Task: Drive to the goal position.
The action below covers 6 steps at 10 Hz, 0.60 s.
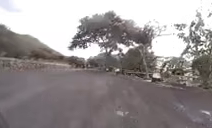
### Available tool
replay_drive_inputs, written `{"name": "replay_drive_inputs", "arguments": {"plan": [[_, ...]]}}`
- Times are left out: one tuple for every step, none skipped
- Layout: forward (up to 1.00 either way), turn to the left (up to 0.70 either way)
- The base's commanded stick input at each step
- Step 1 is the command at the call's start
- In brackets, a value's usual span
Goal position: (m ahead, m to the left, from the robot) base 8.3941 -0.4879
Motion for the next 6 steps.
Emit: {"name": "replay_drive_inputs", "arguments": {"plan": [[0.70, 0.18], [0.70, 0.26], [0.70, 0.14], [0.70, 0.02], [0.70, 0.00], [0.70, 0.00]]}}
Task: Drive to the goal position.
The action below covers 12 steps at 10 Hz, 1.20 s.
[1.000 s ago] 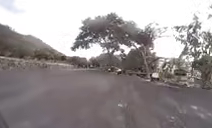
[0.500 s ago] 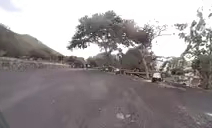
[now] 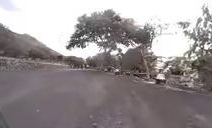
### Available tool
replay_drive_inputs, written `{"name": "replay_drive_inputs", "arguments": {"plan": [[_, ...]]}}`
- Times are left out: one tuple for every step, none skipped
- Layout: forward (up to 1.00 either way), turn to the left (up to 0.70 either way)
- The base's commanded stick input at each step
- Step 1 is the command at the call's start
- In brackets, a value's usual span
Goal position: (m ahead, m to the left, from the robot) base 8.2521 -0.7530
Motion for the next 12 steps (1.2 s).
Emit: {"name": "replay_drive_inputs", "arguments": {"plan": [[0.70, 0.00], [0.70, 0.00], [0.70, 0.03], [0.70, 0.14], [0.70, 0.26], [0.70, 0.16], [0.70, 0.03], [0.70, 0.00], [0.70, 0.00], [0.70, 0.00], [0.70, 0.00], [0.70, 0.27]]}}
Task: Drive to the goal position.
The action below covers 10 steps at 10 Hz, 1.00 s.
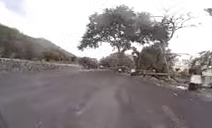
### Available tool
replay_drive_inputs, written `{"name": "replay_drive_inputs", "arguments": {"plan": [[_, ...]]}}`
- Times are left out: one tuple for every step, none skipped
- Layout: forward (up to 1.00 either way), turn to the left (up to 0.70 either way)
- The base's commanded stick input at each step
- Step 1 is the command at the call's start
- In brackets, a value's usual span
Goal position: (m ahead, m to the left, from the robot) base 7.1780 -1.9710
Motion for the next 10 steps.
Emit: {"name": "replay_drive_inputs", "arguments": {"plan": [[0.70, 0.27], [0.70, 0.27], [0.70, 0.19], [0.70, 0.08], [0.70, 0.00], [0.70, 0.00], [0.70, 0.00], [0.70, 0.00], [0.70, 0.00], [0.70, 0.20]]}}
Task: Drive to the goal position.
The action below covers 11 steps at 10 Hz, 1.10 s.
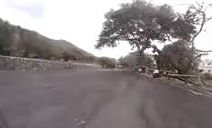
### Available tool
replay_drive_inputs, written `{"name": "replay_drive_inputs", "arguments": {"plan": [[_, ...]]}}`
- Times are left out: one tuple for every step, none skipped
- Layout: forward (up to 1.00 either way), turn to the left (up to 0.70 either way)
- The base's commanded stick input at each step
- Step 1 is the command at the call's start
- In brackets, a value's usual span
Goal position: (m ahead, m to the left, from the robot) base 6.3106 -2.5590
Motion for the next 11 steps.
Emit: {"name": "replay_drive_inputs", "arguments": {"plan": [[0.70, 0.09], [0.70, 0.00], [0.70, 0.00], [0.70, 0.00], [0.70, 0.00], [0.70, 0.00], [0.70, 0.00], [0.70, -0.17], [0.70, -0.06], [0.70, 0.00], [0.70, 0.00]]}}
